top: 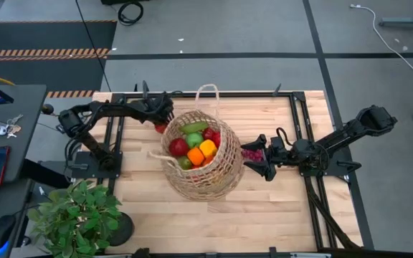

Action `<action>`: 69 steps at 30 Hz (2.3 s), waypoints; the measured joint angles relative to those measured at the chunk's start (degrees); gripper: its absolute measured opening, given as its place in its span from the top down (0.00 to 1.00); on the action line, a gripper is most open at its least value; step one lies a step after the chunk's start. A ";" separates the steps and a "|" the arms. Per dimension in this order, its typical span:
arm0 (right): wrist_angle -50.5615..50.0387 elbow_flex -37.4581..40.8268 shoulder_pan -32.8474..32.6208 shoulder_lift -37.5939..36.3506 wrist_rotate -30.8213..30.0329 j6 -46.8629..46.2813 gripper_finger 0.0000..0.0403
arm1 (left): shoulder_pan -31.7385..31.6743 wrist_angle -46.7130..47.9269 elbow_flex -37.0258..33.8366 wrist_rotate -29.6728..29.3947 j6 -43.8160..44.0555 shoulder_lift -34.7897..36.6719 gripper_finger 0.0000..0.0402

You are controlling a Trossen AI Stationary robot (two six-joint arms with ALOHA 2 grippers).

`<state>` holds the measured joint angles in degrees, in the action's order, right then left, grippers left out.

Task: Build produce basket
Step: Put the red apple into the basket

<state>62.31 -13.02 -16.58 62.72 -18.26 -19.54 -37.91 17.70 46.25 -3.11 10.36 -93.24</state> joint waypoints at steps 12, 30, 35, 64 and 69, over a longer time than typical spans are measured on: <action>2.71 -0.04 -0.55 0.02 -0.02 1.82 0.06 | 1.29 0.22 -4.07 -2.23 1.33 8.30 0.06; 3.45 -0.04 -0.55 0.02 -0.04 2.78 0.06 | -2.52 -0.77 -3.80 -4.22 1.00 23.23 0.10; 3.64 -0.04 -0.55 0.02 -0.04 3.17 0.06 | -3.09 -1.39 -0.74 -4.39 1.03 25.96 0.10; -6.71 1.32 0.22 -3.15 -1.14 11.65 0.06 | 15.37 -1.64 21.95 21.03 -18.45 26.63 0.10; -6.51 7.34 1.07 -16.72 -1.58 13.73 0.06 | 17.39 -1.58 21.95 21.60 -19.33 26.63 0.10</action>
<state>55.79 -5.68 -15.51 46.00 -19.84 -5.81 -20.52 16.12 68.20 18.49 -8.97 -66.61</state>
